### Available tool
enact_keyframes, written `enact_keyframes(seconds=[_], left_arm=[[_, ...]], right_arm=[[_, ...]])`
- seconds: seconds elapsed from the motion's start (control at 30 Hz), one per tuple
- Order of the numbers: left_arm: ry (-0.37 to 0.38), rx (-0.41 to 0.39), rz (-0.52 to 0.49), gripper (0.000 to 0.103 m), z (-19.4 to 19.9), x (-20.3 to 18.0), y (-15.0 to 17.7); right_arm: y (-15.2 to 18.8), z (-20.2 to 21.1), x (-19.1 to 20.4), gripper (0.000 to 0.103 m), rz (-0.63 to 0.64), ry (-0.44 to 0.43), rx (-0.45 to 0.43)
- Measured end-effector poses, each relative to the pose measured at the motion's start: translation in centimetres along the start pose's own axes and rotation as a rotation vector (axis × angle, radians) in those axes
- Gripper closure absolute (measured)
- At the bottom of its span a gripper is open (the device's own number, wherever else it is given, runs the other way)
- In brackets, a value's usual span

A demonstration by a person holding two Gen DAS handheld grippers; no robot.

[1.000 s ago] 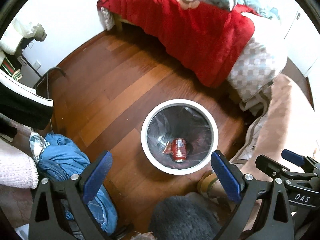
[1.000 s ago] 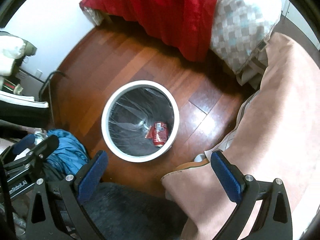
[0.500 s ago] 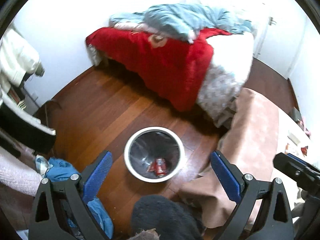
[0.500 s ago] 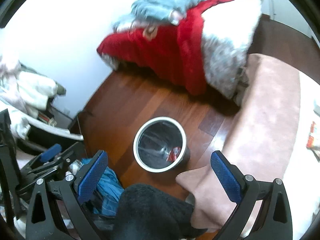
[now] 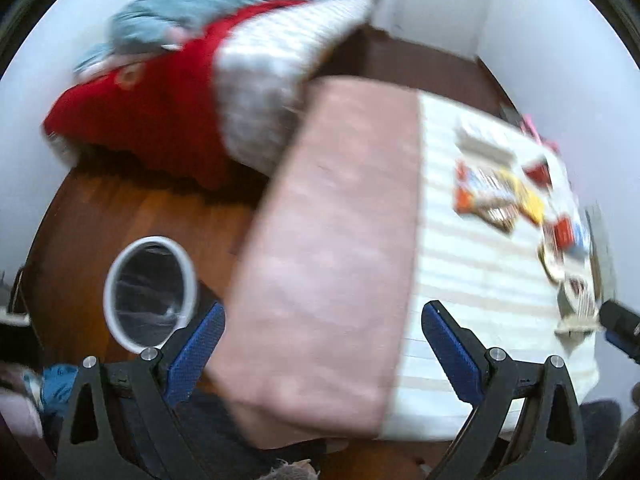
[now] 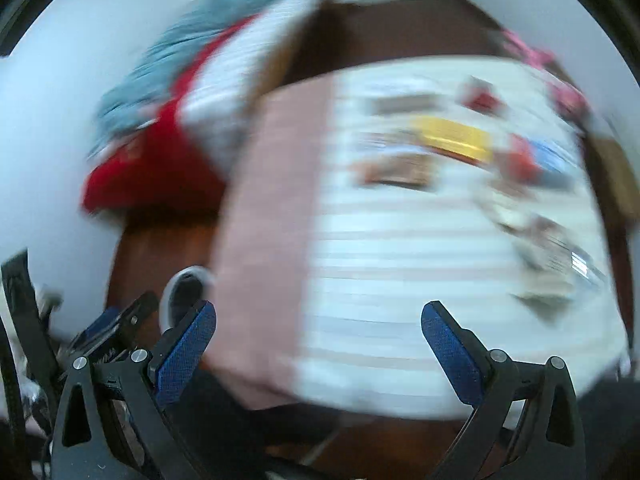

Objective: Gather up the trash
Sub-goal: 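Move both empty tools back toward the table, then grasp the white chocolate wrapper with the right tool while the left tool grasps the orange snack bag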

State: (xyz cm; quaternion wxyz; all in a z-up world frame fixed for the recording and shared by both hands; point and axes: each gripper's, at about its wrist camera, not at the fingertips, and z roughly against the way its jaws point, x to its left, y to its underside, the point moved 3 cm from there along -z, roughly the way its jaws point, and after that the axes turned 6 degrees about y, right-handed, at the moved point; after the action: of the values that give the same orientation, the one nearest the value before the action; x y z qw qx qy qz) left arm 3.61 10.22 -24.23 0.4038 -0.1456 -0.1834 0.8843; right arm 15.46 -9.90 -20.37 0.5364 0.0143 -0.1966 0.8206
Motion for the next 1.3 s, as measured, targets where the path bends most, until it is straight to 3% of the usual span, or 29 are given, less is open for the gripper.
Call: enact_keyframes(seconds=[0.13,0.3,0.33,0.5,0.57,0.63,0.73,0.83,1.1,1.13,1.27,1.3], left_arm=[[0.000,0.068,-0.090,0.003,-4.1,-5.7,0.4],[-0.007,0.111,-0.152,0.003,-6.6,-8.9,0.2],[-0.011,0.116,-0.166,0.003,-7.0,-9.4,-0.4],[-0.008,0.107,-0.199,0.003,-7.8,-10.6,-2.7],[-0.003,0.094,-0.214,0.003,-7.9,-11.0,-4.2],[0.019,0.094,-0.207,0.003,-8.2,-11.3,-5.5],[0.068,0.106,-0.189,0.003,-8.9,-12.3,-8.0],[0.121,0.144,-0.198,0.003,-10.3,-14.0,-10.1],[0.136,0.246,-0.247,0.003,-16.0,-17.9,-12.1],[0.137,0.255,-0.246,0.007,-16.6,-18.1,-12.0],[0.141,0.216,-0.232,0.048,-16.7,-17.9,-11.8],[0.125,0.196,-0.235,0.068,-16.3,-17.7,-11.7]], right_arm=[[-0.6,-1.7,-10.3,0.000,-0.205,0.107,0.034],[-1.5,-4.7,-15.3,0.000,-0.230,0.184,0.038],[-2.1,-5.5,-15.4,0.000,-0.223,0.192,0.042],[-4.0,-9.5,-15.7,0.023,-0.202,0.216,0.101],[-4.6,-10.1,-15.2,0.050,-0.167,0.234,0.099],[-5.3,-9.8,-14.7,0.070,-0.140,0.208,0.081],[-6.6,-8.5,-14.7,0.078,-0.152,0.183,0.028],[-8.1,-7.7,-15.0,0.078,-0.174,0.167,0.004],[-11.4,-10.3,-15.7,0.078,-0.228,0.170,0.046],[-11.6,-10.5,-15.7,0.078,-0.229,0.172,0.047],[-11.7,-10.6,-15.7,0.078,-0.220,0.176,0.054],[-11.6,-10.6,-15.6,0.078,-0.214,0.178,0.055]])
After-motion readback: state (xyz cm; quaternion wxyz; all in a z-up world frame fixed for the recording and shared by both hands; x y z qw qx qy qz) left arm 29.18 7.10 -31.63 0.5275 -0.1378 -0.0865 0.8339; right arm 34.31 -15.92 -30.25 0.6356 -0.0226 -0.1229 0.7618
